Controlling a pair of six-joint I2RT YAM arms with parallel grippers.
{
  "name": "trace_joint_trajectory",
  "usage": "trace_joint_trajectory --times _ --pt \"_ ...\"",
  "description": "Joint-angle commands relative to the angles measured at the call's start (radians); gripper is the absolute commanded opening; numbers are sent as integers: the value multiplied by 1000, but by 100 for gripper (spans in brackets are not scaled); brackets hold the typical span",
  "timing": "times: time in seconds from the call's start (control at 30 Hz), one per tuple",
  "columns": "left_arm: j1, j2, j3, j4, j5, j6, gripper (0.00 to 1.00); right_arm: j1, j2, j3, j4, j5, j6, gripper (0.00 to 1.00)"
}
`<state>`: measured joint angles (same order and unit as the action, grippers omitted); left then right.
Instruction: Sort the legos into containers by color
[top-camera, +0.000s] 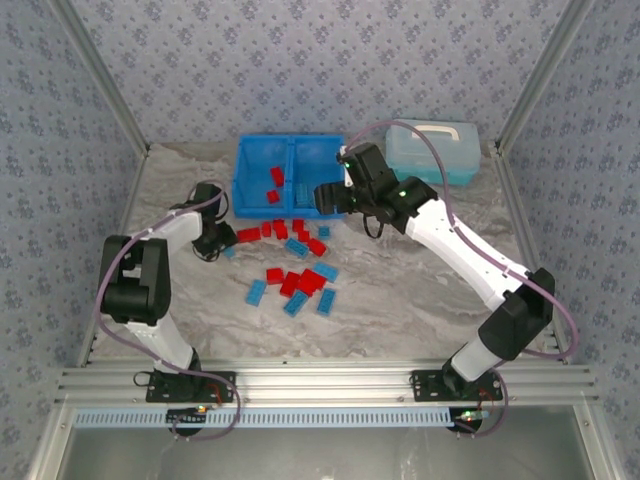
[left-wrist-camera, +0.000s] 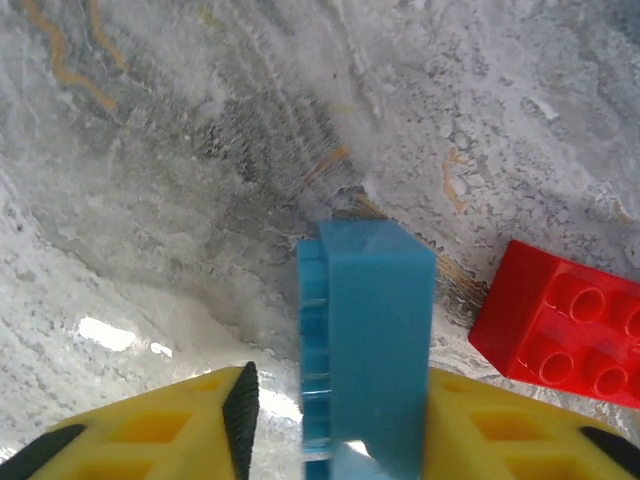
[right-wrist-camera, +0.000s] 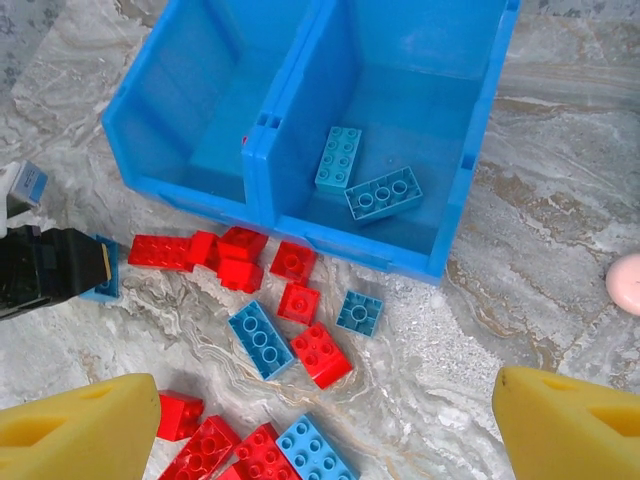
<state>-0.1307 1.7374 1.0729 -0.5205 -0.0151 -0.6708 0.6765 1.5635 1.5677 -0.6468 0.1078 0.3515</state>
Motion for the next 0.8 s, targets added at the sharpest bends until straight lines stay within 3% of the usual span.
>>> trace_joint_trajectory --times 0.0,0.13,0.23,0.37,0.53,0.77 --pt "8 -12 -1 -11 -8 -4 34 -5 -29 0 1 15 22 89" --pt "-3 -103 21 -61 26 32 20 -4 -32 2 2 26 32 89" --pt "-56 -208 81 -92 24 44 18 -6 -39 6 0 30 33 89" --pt "-208 -244 263 -102 -55 93 19 -6 -58 -1 5 47 42 89" --pt "-359 -58 559 -95 -125 183 19 -9 -90 -39 7 76 67 90" --pt "-411 288 952 -136 -124 230 21 -17 -180 -130 6 95 119 90"
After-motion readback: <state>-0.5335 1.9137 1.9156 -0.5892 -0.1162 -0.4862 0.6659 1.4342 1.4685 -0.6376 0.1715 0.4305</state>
